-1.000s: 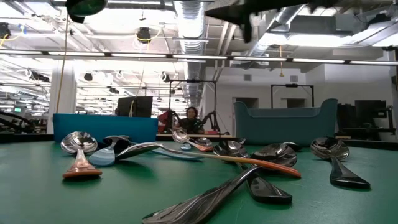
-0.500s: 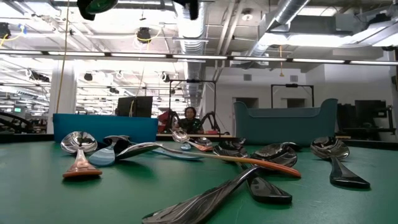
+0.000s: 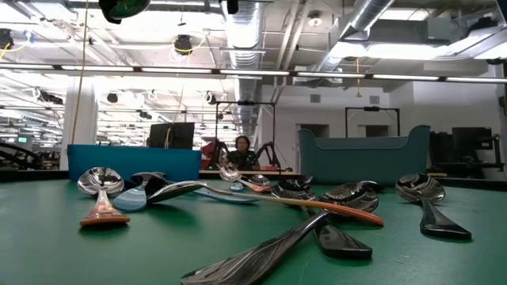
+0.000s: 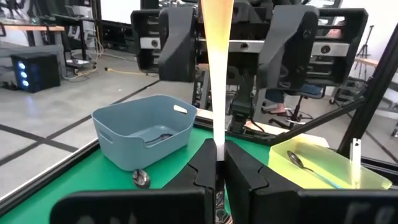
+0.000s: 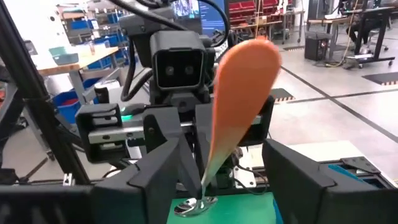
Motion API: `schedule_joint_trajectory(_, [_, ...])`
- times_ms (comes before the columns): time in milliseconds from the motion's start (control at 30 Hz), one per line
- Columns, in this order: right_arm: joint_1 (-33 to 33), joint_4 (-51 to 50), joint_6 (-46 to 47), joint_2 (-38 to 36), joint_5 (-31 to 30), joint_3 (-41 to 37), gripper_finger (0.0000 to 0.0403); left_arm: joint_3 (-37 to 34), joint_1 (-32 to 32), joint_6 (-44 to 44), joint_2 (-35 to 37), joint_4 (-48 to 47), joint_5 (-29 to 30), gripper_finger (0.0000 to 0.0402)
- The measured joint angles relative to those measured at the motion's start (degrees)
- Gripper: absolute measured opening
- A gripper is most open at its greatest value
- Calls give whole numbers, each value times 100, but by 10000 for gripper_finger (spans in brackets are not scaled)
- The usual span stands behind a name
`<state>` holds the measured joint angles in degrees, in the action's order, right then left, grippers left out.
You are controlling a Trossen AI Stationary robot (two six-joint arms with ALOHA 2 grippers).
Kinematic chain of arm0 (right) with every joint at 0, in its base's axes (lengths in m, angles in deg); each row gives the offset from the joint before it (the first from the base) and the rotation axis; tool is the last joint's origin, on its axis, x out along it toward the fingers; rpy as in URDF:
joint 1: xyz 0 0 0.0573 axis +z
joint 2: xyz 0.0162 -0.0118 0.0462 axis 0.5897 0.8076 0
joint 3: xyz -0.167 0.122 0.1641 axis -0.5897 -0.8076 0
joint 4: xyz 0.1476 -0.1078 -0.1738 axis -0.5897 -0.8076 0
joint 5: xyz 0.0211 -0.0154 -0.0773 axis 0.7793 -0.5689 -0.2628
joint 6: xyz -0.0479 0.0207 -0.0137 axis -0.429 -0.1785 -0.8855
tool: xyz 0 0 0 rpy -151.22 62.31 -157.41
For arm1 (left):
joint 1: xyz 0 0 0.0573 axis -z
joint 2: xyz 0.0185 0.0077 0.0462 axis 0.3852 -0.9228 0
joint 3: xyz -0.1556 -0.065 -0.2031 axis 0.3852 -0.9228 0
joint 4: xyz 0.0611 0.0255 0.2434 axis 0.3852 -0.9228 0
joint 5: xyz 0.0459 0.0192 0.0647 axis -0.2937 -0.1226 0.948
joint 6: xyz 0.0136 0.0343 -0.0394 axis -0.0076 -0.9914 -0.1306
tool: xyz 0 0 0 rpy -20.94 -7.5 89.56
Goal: Sort silverware by color (type)
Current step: Put the orange spoon into the dark blue bin
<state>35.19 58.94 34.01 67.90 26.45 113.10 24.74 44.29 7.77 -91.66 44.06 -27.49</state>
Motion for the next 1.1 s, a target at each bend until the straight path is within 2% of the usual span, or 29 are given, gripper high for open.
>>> schedule_joint_trajectory(167, [-38,61,22,-6,-3,2,181,0,-147,-29,0,4,-108,0])
schedule_joint_trajectory(300, [-37,-13,24,-4,-7,2,104,0,-319,-27,-112,7,-217,0])
schedule_joint_trajectory(433, [-45,-42,53,-4,5,2,22,0,-529,-44,-360,241,-576,2])
schedule_joint_trajectory(467, [-53,-72,85,-4,7,2,14,0,-568,-34,-439,292,-653,2])
schedule_joint_trajectory(833, [-86,-366,479,-17,-18,8,7,-9,-654,9,-624,495,-645,2])
schedule_joint_trajectory(1100, [-192,-574,502,-17,-376,11,7,-7,-660,-87,-608,446,-545,5])
